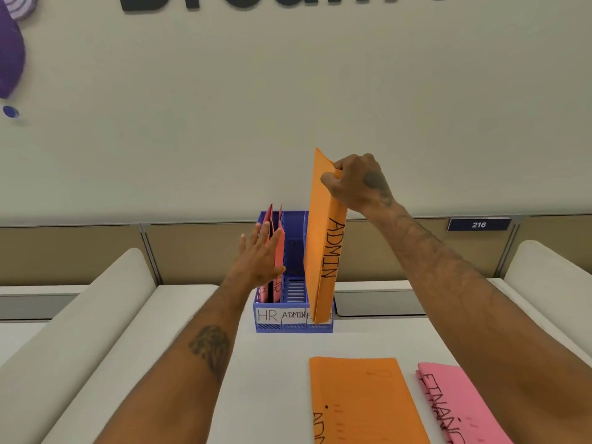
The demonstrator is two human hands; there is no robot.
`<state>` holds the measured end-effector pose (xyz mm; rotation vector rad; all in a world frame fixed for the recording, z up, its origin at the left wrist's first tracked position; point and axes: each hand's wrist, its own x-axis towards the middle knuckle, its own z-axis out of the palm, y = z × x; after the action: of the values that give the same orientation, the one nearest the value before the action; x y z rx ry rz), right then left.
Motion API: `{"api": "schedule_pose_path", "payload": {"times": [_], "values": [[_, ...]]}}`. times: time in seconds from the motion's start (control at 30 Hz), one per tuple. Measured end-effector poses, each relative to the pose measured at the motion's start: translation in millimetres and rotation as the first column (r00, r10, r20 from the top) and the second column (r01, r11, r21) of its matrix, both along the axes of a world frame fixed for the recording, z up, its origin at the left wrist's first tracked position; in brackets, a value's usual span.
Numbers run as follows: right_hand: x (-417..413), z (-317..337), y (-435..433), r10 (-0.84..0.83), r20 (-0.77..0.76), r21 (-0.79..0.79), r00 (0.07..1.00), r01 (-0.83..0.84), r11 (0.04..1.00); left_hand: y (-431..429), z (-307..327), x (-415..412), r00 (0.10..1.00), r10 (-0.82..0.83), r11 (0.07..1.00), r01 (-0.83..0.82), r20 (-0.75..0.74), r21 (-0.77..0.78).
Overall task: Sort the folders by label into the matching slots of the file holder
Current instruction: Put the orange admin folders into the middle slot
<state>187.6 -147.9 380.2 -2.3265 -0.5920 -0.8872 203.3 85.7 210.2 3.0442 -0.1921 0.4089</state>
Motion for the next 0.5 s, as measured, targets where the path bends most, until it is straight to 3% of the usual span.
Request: {"api": "schedule_pose_path", "payload": {"times": [0.33,0.5], "values": [[52.4,-13.9,27.6,0.045,-0.009,-0.031,0.999,-0.045,0.999,1.4,-10.1,58.2,0.991,-0.042,0.994,0.054,-0.129,0.091],[77.1,-24.5,46.0,-0.003,-0.035,-0.033,0.999,0.001,0.999,21.7,-17.9,62.7,0.992,-0.07,0.99,0.082,-0.106,0.113]]}}
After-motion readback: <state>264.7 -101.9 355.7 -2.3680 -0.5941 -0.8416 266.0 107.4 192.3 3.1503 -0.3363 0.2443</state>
